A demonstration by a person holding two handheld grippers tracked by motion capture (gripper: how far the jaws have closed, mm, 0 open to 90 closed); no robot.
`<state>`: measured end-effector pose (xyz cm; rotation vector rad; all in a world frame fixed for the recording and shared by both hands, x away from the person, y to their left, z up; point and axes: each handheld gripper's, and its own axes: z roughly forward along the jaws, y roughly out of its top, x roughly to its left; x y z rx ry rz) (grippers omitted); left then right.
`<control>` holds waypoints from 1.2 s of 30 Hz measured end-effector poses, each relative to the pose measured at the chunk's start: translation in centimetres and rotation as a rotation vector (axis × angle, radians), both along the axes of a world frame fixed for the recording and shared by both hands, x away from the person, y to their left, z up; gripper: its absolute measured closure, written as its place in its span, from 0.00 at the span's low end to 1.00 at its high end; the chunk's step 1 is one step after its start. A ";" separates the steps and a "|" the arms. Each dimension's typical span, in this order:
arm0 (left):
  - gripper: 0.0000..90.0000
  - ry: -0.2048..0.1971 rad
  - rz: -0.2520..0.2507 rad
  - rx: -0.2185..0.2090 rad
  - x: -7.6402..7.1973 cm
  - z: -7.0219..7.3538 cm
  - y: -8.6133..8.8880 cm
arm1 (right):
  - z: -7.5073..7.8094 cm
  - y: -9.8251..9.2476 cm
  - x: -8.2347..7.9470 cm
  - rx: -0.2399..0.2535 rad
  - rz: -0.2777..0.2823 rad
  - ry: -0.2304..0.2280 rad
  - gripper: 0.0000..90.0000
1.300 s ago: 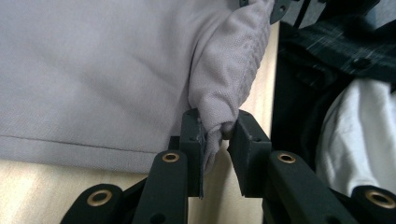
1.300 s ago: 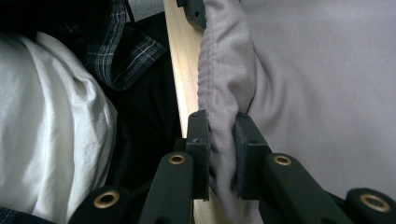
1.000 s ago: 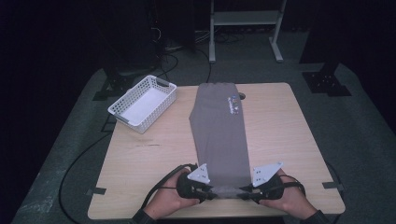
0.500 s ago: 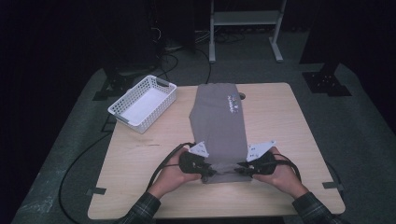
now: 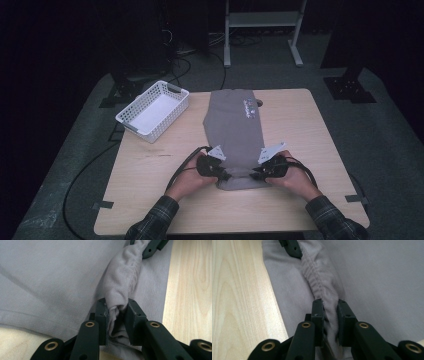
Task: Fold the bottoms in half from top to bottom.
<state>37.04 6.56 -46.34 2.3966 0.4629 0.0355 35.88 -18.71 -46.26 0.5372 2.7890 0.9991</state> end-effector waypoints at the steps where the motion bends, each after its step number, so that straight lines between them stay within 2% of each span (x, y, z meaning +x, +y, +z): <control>1: 0.82 -0.001 -0.001 0.002 -0.2 0.0 -0.1 | 0.0 0.1 -0.1 -0.006 0.002 0.000 0.86; 8: 0.81 -0.001 -0.047 0.019 -1.8 0.1 0.0 | 0.1 0.2 -1.2 -0.013 0.045 0.025 0.86; 14: 0.81 0.015 -0.085 0.026 -3.6 0.2 0.3 | 0.2 0.4 -3.1 -0.020 0.090 0.044 0.86; 19: 0.81 0.014 -0.108 0.033 -5.3 0.2 0.5 | 0.2 0.7 -4.8 -0.031 0.127 0.039 0.86; 23: 0.81 0.038 -0.127 0.027 -6.5 0.2 0.8 | 0.2 1.0 -6.1 -0.030 0.152 0.053 0.86; 33: 0.81 0.068 -0.176 0.022 -9.5 0.2 1.6 | 0.2 1.6 -9.2 -0.027 0.226 0.076 0.86; 36: 0.81 0.075 -0.179 0.028 -9.8 0.3 1.7 | 0.2 1.8 -9.8 -0.021 0.230 0.084 0.86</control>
